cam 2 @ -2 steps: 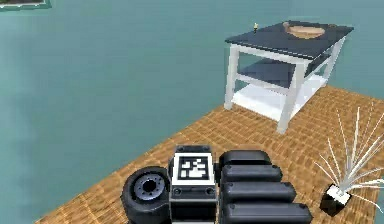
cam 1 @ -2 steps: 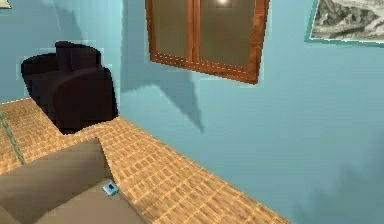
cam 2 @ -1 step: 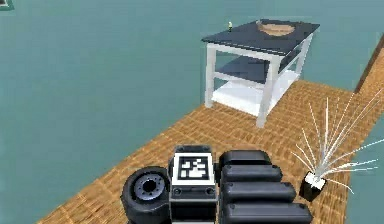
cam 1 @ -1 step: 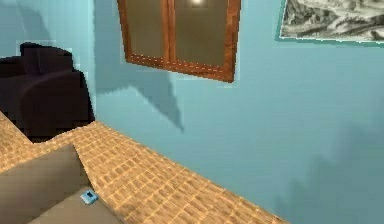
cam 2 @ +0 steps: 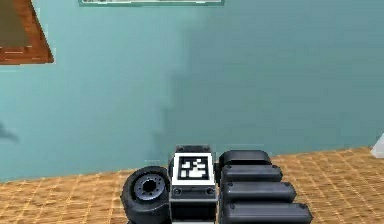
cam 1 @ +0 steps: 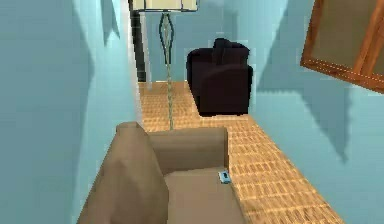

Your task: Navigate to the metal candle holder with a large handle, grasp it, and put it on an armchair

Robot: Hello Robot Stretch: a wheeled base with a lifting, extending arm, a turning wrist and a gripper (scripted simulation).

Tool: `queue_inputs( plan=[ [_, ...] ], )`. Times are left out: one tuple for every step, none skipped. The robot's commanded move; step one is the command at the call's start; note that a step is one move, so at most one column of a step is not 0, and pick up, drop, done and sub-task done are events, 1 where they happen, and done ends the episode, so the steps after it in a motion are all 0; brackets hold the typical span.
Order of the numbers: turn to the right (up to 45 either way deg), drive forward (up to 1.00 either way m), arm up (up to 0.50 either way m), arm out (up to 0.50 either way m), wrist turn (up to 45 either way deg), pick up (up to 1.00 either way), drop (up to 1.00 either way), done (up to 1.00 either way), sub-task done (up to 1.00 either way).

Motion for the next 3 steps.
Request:
queue_inputs(
  plan=[
    [-45.0, 0.00, 0.00, 0.00, 0.0, 0.00, 0.00, 0.00, 0.00],
    [45.0, 0.00, 0.00, 0.00, 0.0, 0.00, 0.00, 0.00, 0.00],
    [45.0, 0.00, 0.00, 0.00, 0.0, 0.00, 0.00, 0.00, 0.00]
  ],
)
